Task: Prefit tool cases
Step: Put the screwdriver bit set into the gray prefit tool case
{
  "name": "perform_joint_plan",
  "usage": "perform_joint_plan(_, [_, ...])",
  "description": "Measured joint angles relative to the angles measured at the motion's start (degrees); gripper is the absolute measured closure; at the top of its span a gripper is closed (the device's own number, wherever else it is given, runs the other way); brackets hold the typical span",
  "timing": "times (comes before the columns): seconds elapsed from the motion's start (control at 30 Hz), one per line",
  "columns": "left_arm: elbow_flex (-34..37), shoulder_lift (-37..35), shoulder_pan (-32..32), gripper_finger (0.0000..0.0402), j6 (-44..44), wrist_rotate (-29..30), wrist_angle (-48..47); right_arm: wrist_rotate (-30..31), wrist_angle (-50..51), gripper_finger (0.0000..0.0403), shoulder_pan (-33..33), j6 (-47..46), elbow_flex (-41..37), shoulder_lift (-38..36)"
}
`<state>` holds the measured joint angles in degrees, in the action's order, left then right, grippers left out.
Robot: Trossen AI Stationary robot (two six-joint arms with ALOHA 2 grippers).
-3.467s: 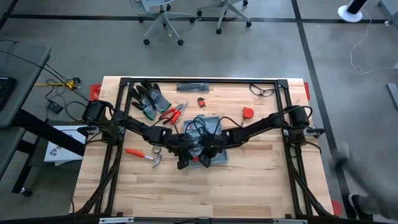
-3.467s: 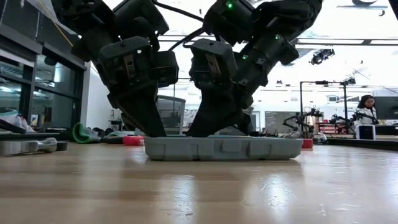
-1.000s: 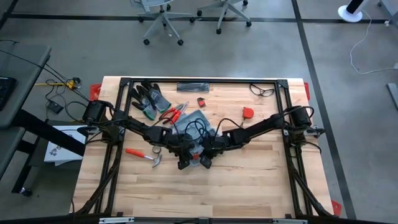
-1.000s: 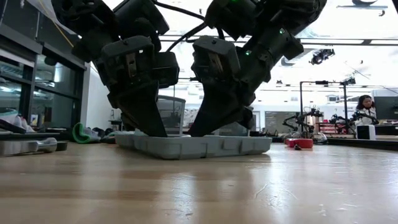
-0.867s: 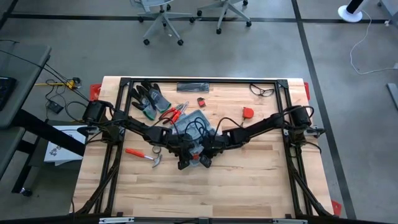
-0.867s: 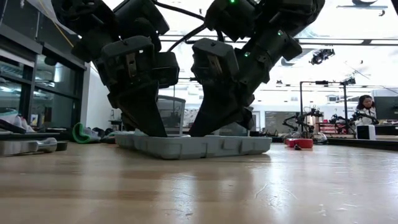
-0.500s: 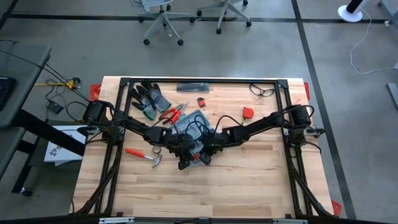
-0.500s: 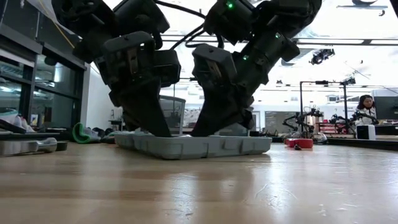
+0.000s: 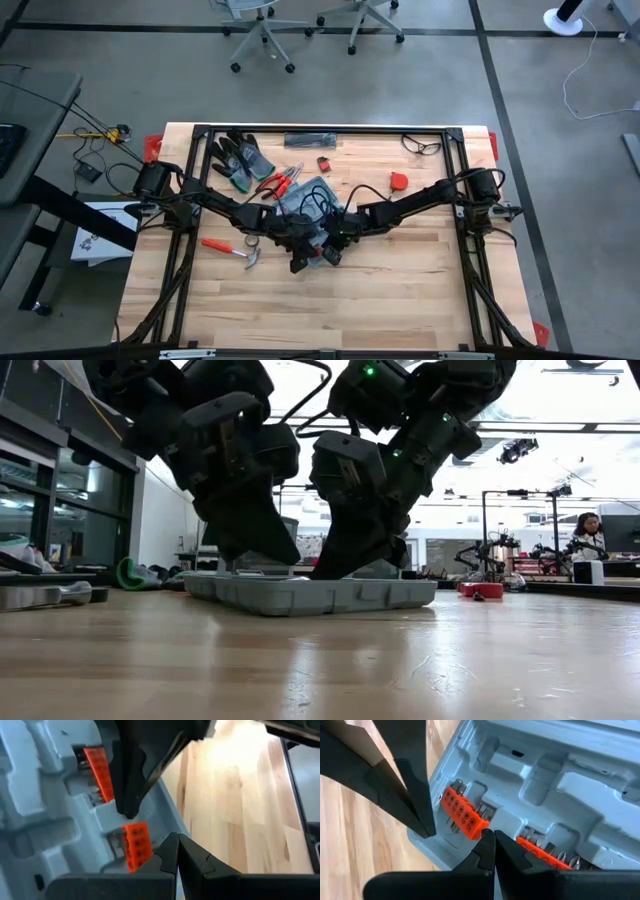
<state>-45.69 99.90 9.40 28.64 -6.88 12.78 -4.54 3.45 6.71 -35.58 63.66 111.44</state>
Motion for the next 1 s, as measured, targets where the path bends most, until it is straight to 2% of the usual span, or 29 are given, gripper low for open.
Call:
perform_joint_plan(0.2, [0.0,0.0,-0.4,0.0401,-1.9,3.5,-0.2,0.0,0.0,0.0403,-0.4,0.1,0.0,0.0])
perform_joint_plan(0.73, [-0.3,2.0,-2.0,0.0402,-1.7,1.2,-4.3,-0.3,0.4,0.0403,-0.4,0.1,0.0,0.0])
perform_joint_plan(1.0, [-0.3,2.0,-1.5,0.0402,0.3,2.9,-7.4,-1.4,0.6,0.0403,-0.4,0.1,0.0,0.1])
